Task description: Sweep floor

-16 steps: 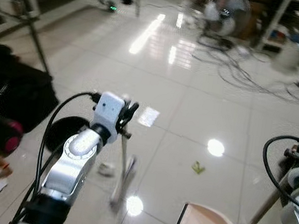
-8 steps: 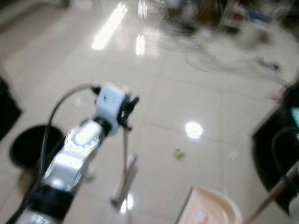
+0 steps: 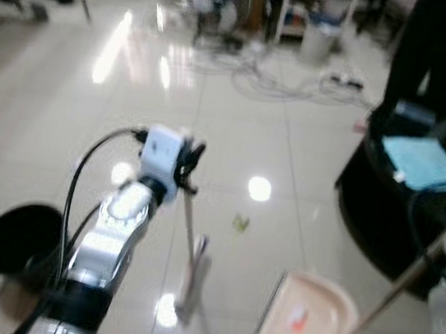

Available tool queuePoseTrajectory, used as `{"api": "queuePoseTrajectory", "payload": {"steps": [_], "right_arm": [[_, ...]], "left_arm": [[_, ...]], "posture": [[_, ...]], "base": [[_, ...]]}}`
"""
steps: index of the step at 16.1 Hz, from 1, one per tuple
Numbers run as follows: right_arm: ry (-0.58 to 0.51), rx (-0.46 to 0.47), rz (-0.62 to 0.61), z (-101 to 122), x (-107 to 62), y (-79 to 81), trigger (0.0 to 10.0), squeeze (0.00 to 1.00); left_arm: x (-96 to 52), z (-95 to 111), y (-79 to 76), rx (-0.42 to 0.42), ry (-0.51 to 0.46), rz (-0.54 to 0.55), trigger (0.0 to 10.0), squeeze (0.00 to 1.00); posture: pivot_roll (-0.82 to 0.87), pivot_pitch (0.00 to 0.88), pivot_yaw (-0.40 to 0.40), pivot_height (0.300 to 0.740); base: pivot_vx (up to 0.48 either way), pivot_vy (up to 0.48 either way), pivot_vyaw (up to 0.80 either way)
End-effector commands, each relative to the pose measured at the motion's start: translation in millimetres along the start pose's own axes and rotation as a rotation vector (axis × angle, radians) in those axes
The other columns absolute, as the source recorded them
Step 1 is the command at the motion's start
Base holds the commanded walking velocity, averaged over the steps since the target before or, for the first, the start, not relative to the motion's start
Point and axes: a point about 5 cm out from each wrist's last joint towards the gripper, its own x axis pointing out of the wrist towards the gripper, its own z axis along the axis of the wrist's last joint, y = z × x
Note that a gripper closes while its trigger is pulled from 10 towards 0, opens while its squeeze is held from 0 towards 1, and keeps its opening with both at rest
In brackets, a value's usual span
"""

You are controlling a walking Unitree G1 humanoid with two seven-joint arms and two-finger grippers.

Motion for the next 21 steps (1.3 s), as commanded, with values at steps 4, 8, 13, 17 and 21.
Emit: {"api": "queuePoseTrajectory", "payload": {"steps": [4,8,13,17,21], "right_arm": [[-0.019,0.038,0.049,5.1,-0.1,7.5,10.0,0.0],[0.01,0.002,0.078,0.4,-0.6,16.1,10.0,0.0],[0.023,0.005,0.093,-3.1,-1.5,19.0,10.0,0.0],[0.016,0.013,0.08,-1.5,-0.8,18.2,10.0,0.0],[0.021,0.039,0.06,-1.5,-1.6,13.0,10.0,0.0]], "left_arm": [[8.4,16.8,3.9,0.037,-0.065,0.016,10.0,0.0],[13.8,20.6,0.9,0.034,-0.075,0.007,10.0,0.0],[14.3,20.0,0.7,0.03,-0.072,0.0,10.0,0.0],[16.5,21.7,1.5,0.029,-0.074,-0.001,10.0,0.0],[20.4,23.4,-4.4,0.032,-0.081,-0.024,10.0,0.0]], "posture": [[-0.2,0.061,0.051,0.74],[-0.2,0.064,0.043,0.74],[-0.19,0.062,0.043,0.74],[-0.2,0.069,0.051,0.74],[-0.2,0.076,0.058,0.74]], "base": [[0.0,0.0,0.0],[0.138,0.0,0.0],[0.317,0.0,0.0],[0.334,0.0,0.0],[0.336,0.0,0.0]]}}
